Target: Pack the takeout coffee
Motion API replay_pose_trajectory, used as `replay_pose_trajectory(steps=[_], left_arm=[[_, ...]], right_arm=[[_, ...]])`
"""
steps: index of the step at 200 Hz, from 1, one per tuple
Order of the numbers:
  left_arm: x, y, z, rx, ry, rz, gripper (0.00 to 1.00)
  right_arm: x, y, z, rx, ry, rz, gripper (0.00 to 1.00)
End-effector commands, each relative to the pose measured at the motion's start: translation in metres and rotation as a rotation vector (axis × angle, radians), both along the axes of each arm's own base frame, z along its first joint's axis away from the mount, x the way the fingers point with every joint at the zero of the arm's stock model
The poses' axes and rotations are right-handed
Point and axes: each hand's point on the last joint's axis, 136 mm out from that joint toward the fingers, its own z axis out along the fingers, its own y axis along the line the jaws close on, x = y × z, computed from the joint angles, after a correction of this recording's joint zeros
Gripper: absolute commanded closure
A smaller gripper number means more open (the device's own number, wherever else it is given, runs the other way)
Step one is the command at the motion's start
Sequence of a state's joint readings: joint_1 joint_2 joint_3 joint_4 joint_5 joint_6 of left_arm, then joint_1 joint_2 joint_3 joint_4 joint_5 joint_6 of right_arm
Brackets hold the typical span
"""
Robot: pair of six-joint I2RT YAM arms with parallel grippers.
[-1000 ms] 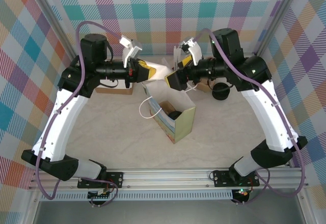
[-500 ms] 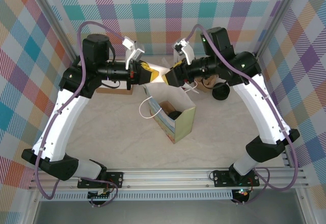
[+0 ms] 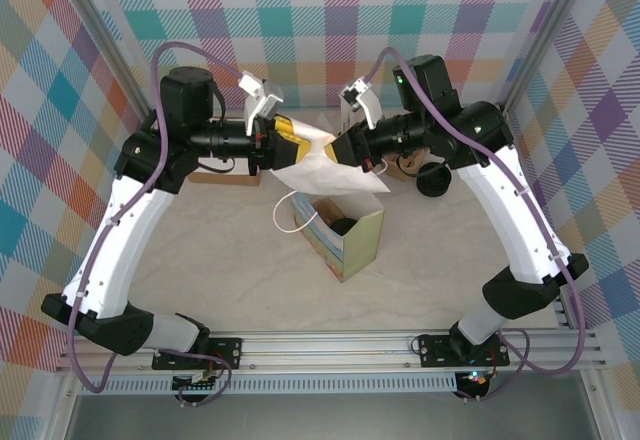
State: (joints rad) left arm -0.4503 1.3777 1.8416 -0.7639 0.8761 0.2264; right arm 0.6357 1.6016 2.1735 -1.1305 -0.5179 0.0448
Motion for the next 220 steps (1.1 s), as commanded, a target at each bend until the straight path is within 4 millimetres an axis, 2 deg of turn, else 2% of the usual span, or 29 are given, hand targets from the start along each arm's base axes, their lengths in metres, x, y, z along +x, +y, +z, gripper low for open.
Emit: replay_pose_trajectory(steps=[1,49,78,102,173,220], left_arm=[[-0.015,0.012,0.021,-0.026,-0.090,0.050,0.62],[-0.020,0.038,0.026,-0.048,-0.161,0.217,0.38],[-0.021,0.057,0.021,-0.063,-0.172,0.338,0.32],[-0.019,0.072,0.009,-0.071,-0.162,0.440,0.26],[-0.021,0.099,-0.031,-0.043,-0.094,0.594,0.24],[-0.020,0.101,-0.040,-0.034,-0.072,0.609,0.24]], right_arm=[[-0.015,-0.005,0.011,0.023,0.009,0.015,0.94],[-0.015,-0.015,-0.001,-0.014,0.022,-0.039,0.95],[-0.015,-0.018,-0.012,-0.039,0.041,-0.054,0.94],[-0.011,-0.023,-0.026,-0.084,0.060,-0.089,0.94],[-0.003,-0.034,-0.064,-0.210,0.132,-0.160,0.93],[0.000,-0.035,-0.081,-0.274,0.179,-0.164,0.93]])
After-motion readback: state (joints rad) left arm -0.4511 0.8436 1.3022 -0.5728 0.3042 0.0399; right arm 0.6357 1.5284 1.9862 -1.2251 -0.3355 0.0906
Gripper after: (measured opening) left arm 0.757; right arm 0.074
